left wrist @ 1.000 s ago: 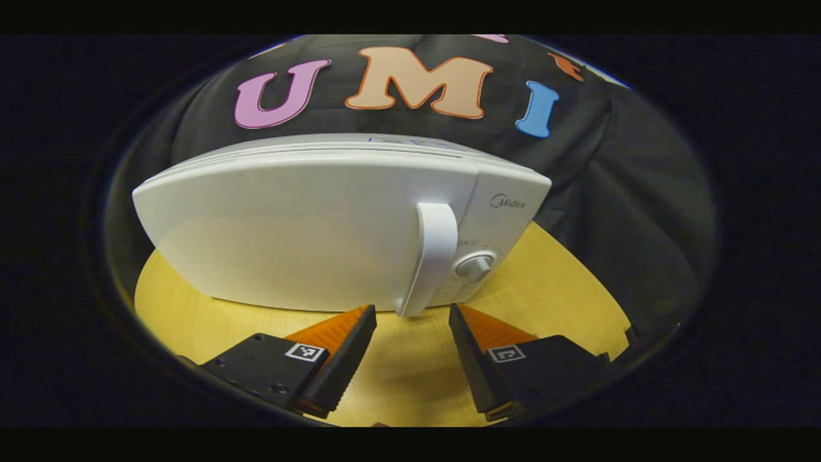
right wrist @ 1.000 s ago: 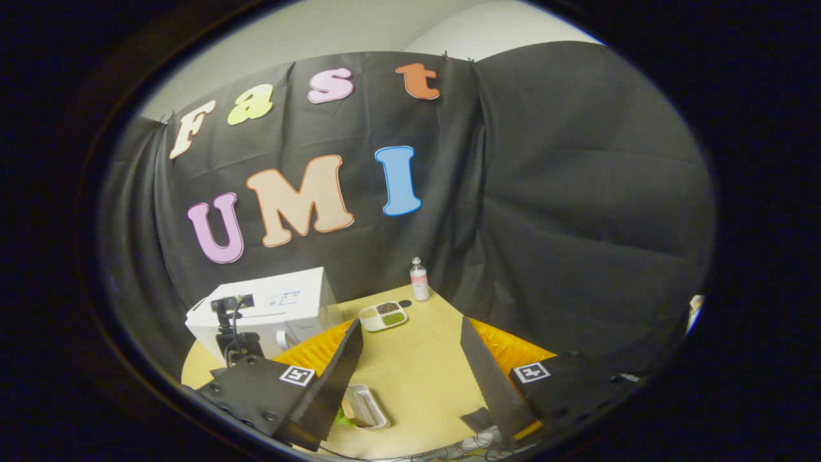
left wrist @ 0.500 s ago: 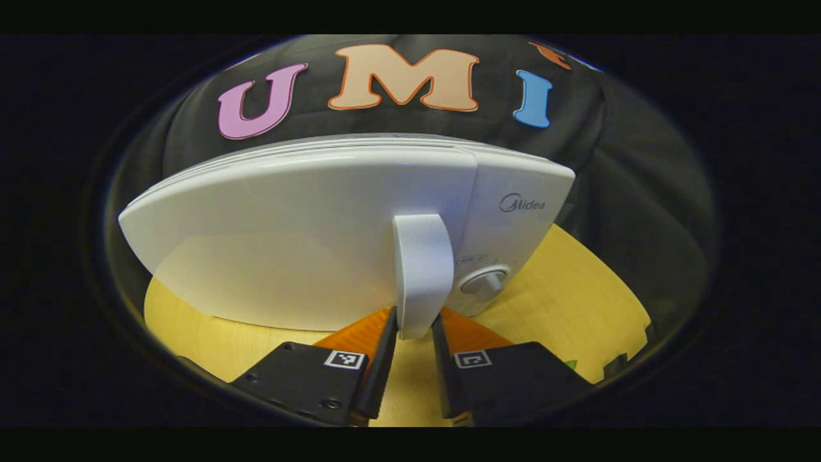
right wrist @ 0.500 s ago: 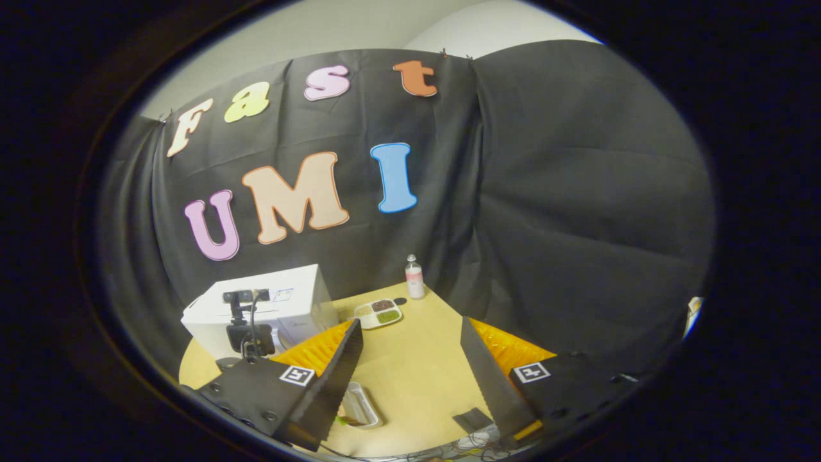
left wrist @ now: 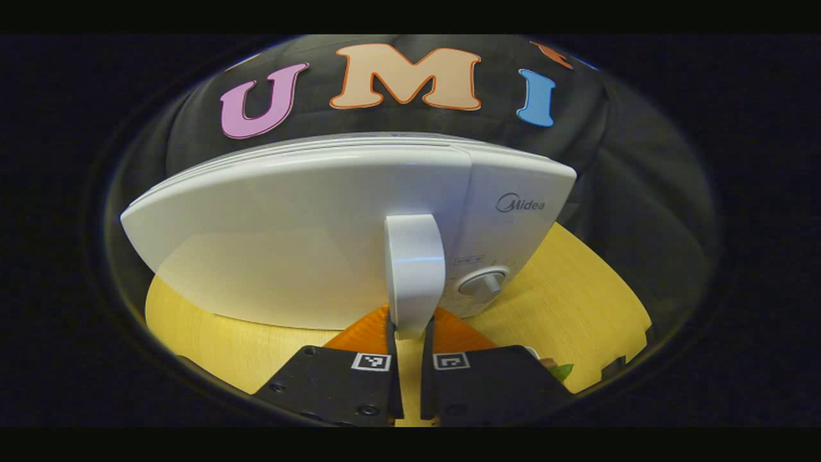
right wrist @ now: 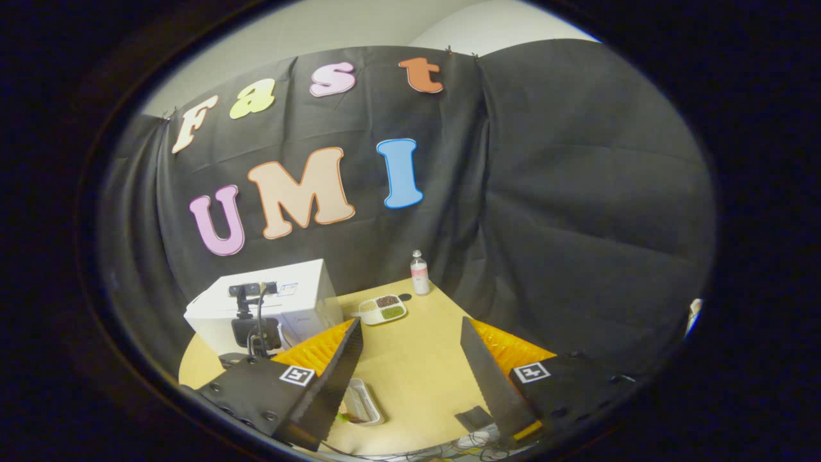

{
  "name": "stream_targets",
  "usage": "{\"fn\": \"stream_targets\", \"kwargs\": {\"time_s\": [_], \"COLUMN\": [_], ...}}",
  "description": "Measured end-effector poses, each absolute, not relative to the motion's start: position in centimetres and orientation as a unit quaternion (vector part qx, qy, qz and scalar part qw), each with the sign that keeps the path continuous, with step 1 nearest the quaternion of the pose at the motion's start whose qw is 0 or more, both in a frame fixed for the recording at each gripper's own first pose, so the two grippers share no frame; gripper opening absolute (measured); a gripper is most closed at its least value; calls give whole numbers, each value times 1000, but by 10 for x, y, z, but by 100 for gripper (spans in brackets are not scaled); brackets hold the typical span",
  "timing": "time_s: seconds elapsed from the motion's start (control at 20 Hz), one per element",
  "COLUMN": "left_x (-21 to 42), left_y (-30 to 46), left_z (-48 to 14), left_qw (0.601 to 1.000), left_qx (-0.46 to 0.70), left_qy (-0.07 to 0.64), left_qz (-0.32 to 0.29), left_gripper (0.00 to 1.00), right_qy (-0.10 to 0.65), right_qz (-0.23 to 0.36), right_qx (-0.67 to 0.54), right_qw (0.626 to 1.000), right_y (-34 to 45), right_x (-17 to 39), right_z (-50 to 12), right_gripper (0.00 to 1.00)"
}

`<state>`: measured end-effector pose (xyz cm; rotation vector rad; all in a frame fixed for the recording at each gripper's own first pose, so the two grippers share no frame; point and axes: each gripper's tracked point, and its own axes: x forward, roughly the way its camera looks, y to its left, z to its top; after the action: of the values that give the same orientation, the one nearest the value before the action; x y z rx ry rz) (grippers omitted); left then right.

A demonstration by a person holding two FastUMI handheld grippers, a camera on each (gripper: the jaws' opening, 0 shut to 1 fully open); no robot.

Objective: Open the microwave oven with the left hand, put the food in, and close the microwave oven.

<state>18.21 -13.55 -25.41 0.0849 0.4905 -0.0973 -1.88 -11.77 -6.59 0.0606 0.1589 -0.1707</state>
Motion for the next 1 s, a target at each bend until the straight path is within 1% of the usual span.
{"fn": "stream_targets", "kwargs": {"time_s": [0.05, 0.15, 0.2, 0.45, 0.5, 0.55, 0.6, 0.65, 0.75, 0.9, 0.95, 1.0], "left_x": [183, 181, 181, 181, 181, 182, 181, 181, 161, 123, 113, 102], "left_y": [-135, -135, -135, -135, -135, -135, -135, -135, -134, -126, -123, -121], "left_z": [-255, -254, -253, -252, -252, -251, -251, -251, -257, -258, -259, -262], "left_qw": [968, 969, 970, 974, 974, 975, 975, 974, 969, 975, 974, 972], "left_qx": [42, 32, 25, 20, 17, 14, 10, 6, -12, 13, 14, 8], "left_qy": [244, 241, 236, 222, 220, 218, 220, 222, 244, 212, 215, 223], "left_qz": [-47, -46, -44, -46, -45, -43, -41, -40, -36, -65, -72, -74], "left_gripper": [7, 6, 5, 3, 3, 3, 4, 4, 4, 3, 3, 2], "right_qy": [82, 85, 88, 105, 109, 113, 115, 118, 123, 133, 138, 141], "right_qz": [-84, -83, -82, -71, -65, -59, -55, -51, -45, -40, -34, -28], "right_qx": [30, 31, 31, 30, 31, 31, 31, 29, 26, 24, 25, 22], "right_qw": [993, 992, 992, 991, 991, 991, 991, 991, 991, 990, 990, 989], "right_y": [-117, -117, -116, -109, -106, -102, -100, -99, -96, -94, -91, -89], "right_x": [-20, -22, -22, -23, -21, -20, -17, -15, -11, -3, 0, 2], "right_z": [-67, -69, -71, -79, -81, -82, -84, -85, -88, -95, -99, -101], "right_gripper": [92, 92, 96, 96, 92, 96, 92, 92, 92, 92, 96, 92]}}
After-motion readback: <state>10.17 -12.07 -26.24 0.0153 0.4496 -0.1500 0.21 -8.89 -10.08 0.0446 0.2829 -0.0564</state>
